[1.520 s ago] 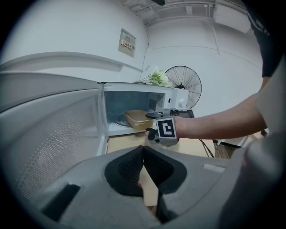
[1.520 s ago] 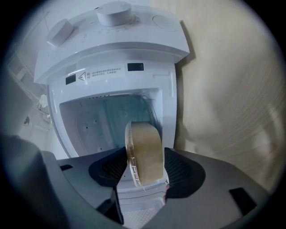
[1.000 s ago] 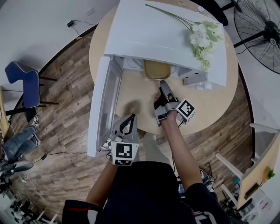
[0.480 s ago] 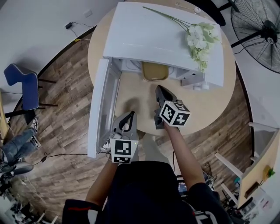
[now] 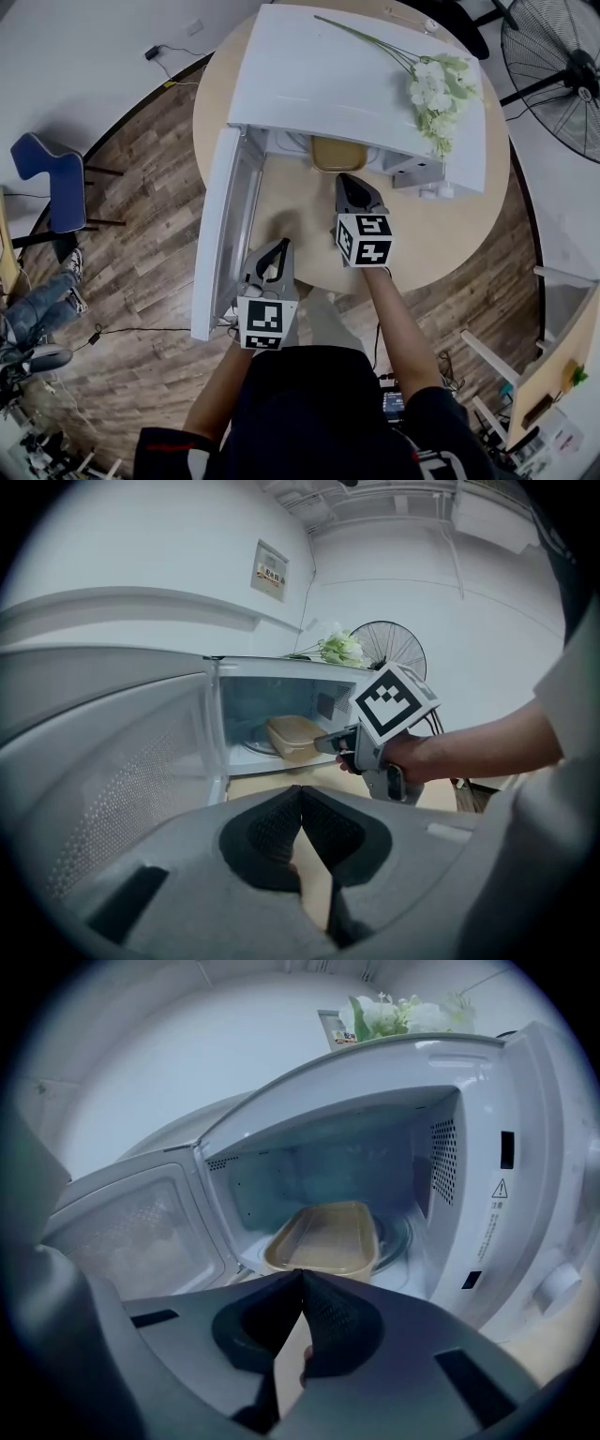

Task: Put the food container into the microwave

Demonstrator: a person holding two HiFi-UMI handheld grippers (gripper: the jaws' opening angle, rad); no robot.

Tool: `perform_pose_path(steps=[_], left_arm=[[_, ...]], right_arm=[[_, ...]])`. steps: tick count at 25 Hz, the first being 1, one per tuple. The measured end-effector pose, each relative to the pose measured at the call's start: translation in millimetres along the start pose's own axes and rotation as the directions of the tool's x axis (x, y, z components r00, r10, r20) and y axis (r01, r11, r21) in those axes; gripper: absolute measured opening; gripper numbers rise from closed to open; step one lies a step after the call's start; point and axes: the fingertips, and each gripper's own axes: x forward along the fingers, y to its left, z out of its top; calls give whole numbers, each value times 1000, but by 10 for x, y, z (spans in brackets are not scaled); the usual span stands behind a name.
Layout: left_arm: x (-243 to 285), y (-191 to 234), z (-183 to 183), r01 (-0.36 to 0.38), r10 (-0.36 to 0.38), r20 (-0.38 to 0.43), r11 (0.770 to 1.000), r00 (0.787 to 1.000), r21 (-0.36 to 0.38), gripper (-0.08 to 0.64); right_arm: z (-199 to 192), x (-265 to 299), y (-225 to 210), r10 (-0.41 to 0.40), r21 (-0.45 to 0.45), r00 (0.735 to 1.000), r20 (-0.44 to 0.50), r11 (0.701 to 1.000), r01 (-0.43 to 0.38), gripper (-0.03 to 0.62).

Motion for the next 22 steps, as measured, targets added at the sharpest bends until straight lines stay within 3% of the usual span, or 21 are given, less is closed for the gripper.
perform_pose_path(steps=[13, 22], left_arm=[[-1, 119, -17, -17, 17, -8, 1000, 1000, 3, 15], [16, 155, -31, -16, 16, -10, 1000, 1000, 0, 15]], right_arm=[[148, 278, -85, -15, -52, 1000, 11, 999, 16, 11], [154, 341, -157, -23, -41, 1000, 7, 999, 24, 11]])
